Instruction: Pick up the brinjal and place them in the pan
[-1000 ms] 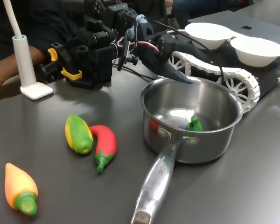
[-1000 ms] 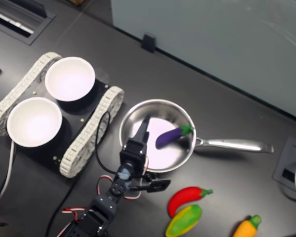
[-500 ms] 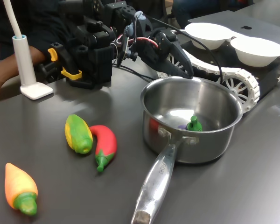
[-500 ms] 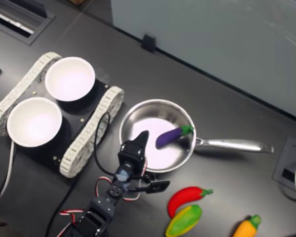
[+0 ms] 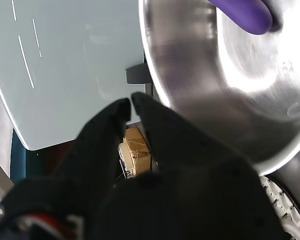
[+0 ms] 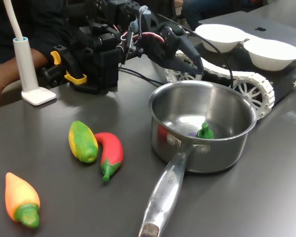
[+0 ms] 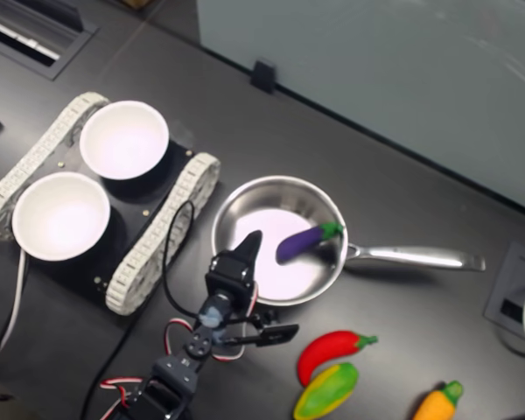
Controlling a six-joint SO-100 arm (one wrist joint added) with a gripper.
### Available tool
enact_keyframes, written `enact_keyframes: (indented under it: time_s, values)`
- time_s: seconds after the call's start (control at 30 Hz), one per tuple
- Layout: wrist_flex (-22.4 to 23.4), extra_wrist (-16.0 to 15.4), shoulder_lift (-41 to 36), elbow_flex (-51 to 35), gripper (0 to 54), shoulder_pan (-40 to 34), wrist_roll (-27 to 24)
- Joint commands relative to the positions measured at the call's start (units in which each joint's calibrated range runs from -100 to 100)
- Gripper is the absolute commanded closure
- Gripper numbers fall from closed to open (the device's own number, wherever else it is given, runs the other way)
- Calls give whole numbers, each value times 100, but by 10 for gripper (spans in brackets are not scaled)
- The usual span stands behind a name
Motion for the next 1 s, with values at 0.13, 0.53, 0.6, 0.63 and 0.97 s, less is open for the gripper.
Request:
enact_keyframes:
  time_s: [0.13, 0.53, 0.6, 0.63, 0.97]
  values:
    - [781, 67, -706, -1027, 535, -33, -190]
    - [1821, 58, -849, -1436, 535, -136, -459]
    - [2094, 41, -849, -1545, 535, -125, -488]
    - [2230, 25, -849, -1599, 535, -125, -508]
    - [3407, -101, -849, -1708, 535, -136, -611]
